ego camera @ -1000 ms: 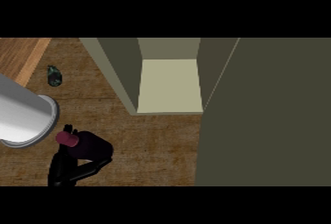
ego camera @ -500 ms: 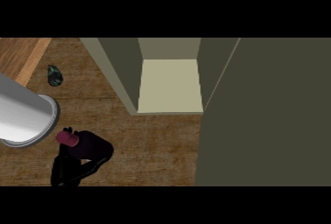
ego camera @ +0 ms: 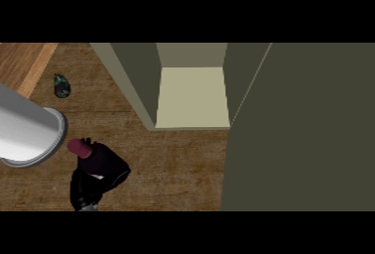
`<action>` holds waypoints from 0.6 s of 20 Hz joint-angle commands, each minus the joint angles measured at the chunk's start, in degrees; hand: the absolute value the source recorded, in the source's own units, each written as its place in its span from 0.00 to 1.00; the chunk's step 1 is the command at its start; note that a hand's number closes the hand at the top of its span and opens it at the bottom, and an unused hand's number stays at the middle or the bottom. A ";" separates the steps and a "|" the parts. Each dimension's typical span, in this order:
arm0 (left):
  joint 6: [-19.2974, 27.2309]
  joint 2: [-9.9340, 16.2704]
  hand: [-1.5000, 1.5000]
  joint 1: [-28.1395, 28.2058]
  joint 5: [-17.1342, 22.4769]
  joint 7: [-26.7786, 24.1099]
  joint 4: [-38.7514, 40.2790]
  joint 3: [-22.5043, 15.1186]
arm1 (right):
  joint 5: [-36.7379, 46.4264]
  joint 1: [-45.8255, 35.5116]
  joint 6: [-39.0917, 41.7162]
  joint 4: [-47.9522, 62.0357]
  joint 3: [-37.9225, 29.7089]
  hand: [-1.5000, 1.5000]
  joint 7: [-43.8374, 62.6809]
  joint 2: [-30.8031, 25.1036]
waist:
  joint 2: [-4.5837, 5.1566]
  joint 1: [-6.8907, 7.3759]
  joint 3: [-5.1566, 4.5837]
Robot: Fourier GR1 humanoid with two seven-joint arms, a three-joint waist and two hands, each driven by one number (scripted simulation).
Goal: Pick up the wine, place it into the cabinet and close the cabinet
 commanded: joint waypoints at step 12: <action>4.28 0.00 1.00 -6.57 -2.21 -6.95 6.77 -2.21 | -3.64 0.29 -1.34 -14.04 -0.30 0.00 7.70 -0.44 | 0.07 -0.12 -0.05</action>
